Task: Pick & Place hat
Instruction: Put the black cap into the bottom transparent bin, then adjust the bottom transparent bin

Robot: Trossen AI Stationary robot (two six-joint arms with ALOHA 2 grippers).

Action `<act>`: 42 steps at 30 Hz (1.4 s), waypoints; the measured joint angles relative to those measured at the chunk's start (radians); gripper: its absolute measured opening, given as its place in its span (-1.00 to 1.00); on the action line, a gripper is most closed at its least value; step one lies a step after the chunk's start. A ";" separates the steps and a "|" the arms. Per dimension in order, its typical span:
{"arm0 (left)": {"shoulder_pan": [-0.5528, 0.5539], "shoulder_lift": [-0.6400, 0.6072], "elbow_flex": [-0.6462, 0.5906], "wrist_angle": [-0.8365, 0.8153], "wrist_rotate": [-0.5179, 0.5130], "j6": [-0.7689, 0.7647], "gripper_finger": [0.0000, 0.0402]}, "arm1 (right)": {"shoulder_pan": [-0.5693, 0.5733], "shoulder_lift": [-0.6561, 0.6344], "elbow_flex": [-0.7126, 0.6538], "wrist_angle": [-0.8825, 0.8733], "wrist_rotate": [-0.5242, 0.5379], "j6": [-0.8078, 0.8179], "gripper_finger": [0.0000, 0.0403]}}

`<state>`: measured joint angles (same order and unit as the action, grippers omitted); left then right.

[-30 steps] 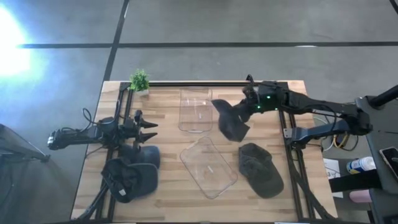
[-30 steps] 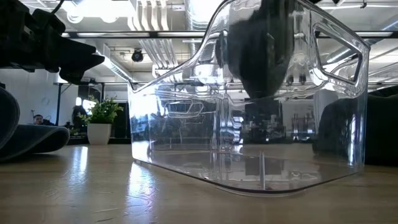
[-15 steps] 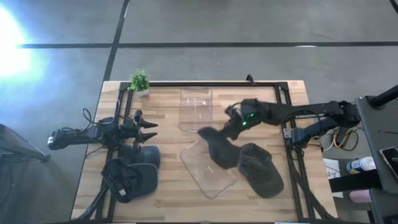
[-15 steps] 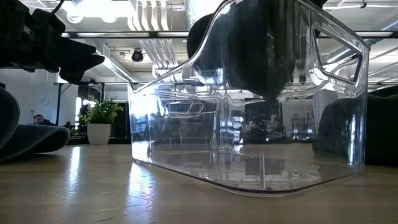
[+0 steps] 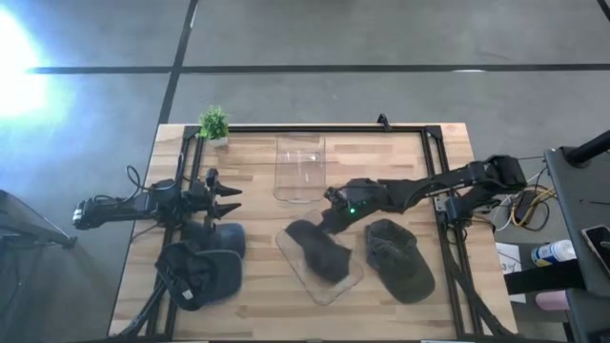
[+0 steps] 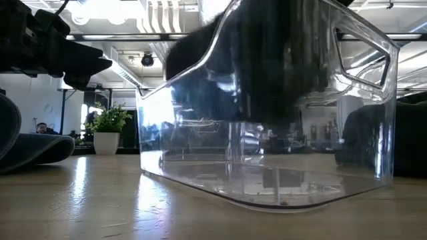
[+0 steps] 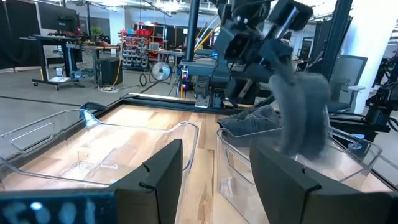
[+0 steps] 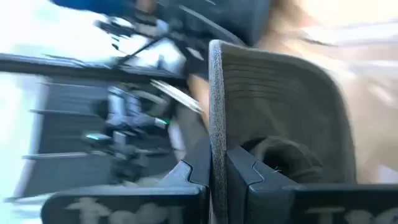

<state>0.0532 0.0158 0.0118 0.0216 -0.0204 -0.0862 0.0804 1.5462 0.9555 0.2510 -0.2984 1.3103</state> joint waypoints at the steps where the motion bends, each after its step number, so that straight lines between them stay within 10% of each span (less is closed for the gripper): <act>1: 0.000 0.000 0.000 0.000 0.000 0.000 -0.10 | 0.005 0.006 -0.003 0.066 0.025 0.026 -0.94; 21: 0.000 0.000 0.000 0.000 0.000 0.000 -0.10 | 0.133 0.133 -0.017 -0.107 0.229 0.148 -0.91; 42: 0.000 0.006 0.000 -0.001 0.000 0.000 -0.10 | 0.199 0.019 0.147 -0.543 0.377 -0.049 -0.04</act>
<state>0.0532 0.0219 0.0118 0.0208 -0.0200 -0.0861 0.2797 1.5652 1.1028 -0.2918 0.0785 1.2612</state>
